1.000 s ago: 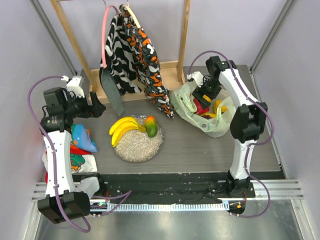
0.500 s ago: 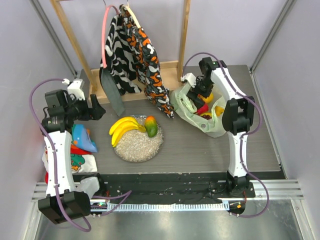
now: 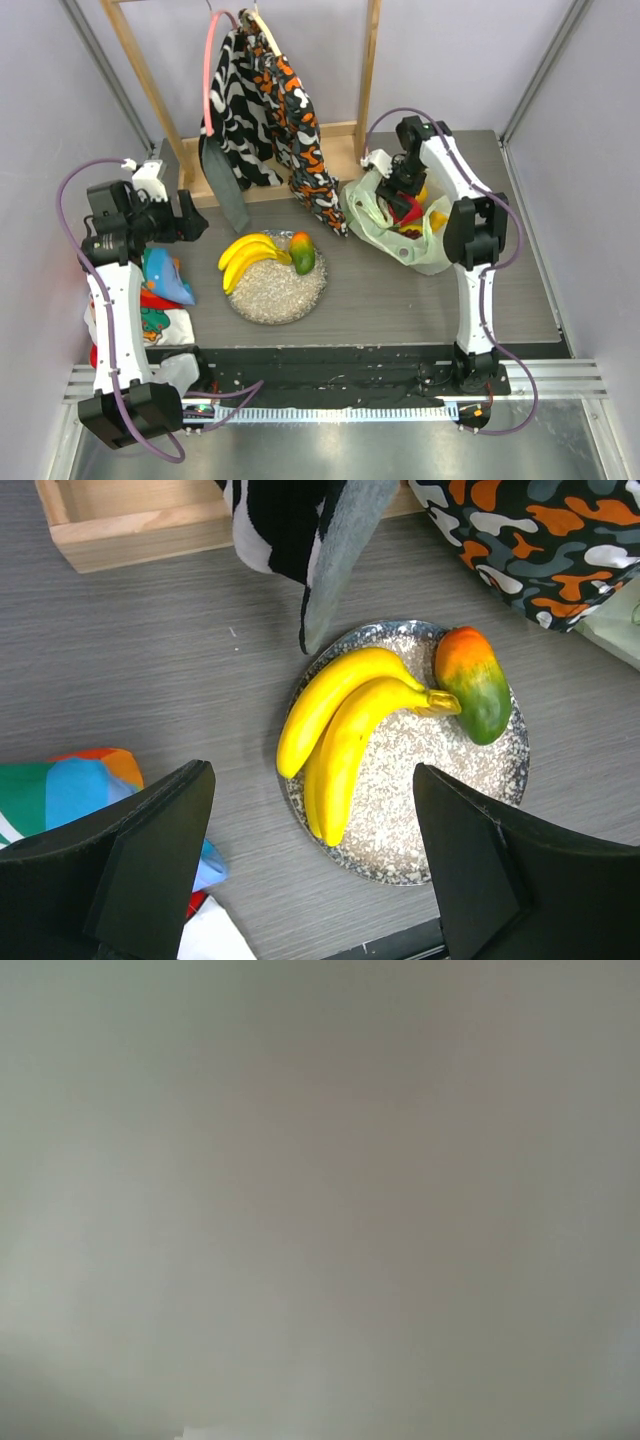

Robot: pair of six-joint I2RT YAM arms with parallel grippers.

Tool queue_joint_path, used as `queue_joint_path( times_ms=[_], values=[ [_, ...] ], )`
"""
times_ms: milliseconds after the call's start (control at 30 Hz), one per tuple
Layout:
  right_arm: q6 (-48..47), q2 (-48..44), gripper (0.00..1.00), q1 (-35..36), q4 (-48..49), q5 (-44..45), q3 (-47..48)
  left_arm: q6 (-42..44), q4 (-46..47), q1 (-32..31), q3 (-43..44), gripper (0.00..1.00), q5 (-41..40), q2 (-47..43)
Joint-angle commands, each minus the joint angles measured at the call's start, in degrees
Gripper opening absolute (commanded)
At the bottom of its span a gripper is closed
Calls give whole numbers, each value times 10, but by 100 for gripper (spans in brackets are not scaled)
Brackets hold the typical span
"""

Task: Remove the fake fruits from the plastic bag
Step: Take out the fake fruit from the plastic bag, then place the fake fruit on the plate.

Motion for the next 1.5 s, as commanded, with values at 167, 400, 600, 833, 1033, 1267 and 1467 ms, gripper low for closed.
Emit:
queue_joint_path(
  times_ms=[167,400,600,833,1033,1267,1467],
  values=[
    [-40,-208,38,17,-98,158,-38,-46,65,2,20,86,65,-6],
    [-94,-318,38,49,-89,293,-172,-34,68,0,54,86,101,16],
    [-119,-367,38,51,-82,373,-147,-55,95,1,67,86,113,18],
    [-14,-356,38,42,31,457,-90,-76,94,1,73,86,122,9],
    [56,-347,40,43,-21,125,87,-69,78,0,71,86,119,10],
    [113,-442,43,283,44,-14,-94,-46,47,0,83,86,92,14],
    [147,-415,43,447,68,-68,-210,-65,63,0,72,86,76,0]
  ],
)
